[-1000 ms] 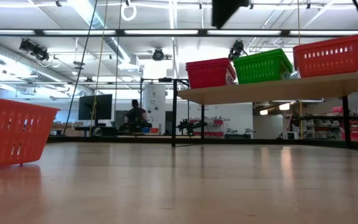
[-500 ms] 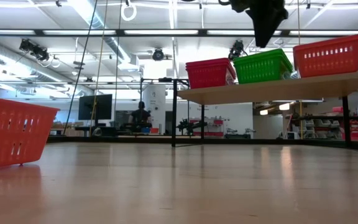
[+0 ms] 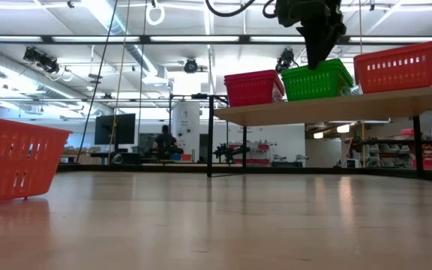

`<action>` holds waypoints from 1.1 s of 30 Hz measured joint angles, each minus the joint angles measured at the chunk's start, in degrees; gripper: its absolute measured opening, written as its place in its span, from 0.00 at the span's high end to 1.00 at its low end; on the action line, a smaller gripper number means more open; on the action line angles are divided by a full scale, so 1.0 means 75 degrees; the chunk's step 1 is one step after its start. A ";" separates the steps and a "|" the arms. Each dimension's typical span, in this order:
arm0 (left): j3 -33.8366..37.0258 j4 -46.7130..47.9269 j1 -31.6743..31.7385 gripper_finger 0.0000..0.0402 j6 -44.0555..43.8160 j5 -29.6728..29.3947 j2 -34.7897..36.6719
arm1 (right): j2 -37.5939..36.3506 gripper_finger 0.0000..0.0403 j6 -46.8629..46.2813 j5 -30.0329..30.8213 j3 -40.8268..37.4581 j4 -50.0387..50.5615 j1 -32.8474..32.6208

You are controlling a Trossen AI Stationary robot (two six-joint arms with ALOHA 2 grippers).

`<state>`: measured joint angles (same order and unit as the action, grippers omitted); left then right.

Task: Stack baskets on shelf by color
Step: Adjust the stacked green bins on the shelf

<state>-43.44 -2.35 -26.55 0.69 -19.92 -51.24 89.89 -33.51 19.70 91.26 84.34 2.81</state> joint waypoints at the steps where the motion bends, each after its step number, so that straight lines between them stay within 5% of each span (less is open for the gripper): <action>1: 0.0000 0.0000 0.0000 0.87 0.0000 0.0000 0.0000 | 0.0000 0.66 -0.0009 -0.0003 0.0000 0.0068 0.0010; 9: 0.0000 0.0000 0.0000 0.86 -0.0003 0.0000 0.0000 | 0.0000 0.71 0.0095 -0.0042 -0.0001 0.0131 -0.0185; 20: 0.0000 0.0003 0.0000 0.87 -0.0007 0.0000 0.0000 | 0.0000 0.96 0.0148 -0.0058 -0.0001 0.0347 -0.0373; 33: 0.0000 0.0010 0.0000 0.87 -0.0009 0.0000 0.0000 | 0.0000 0.91 0.0351 -0.0186 0.0000 0.0766 -0.0393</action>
<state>-43.44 -2.27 -26.55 0.62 -19.92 -51.24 89.89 -30.87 18.31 91.26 90.08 -0.14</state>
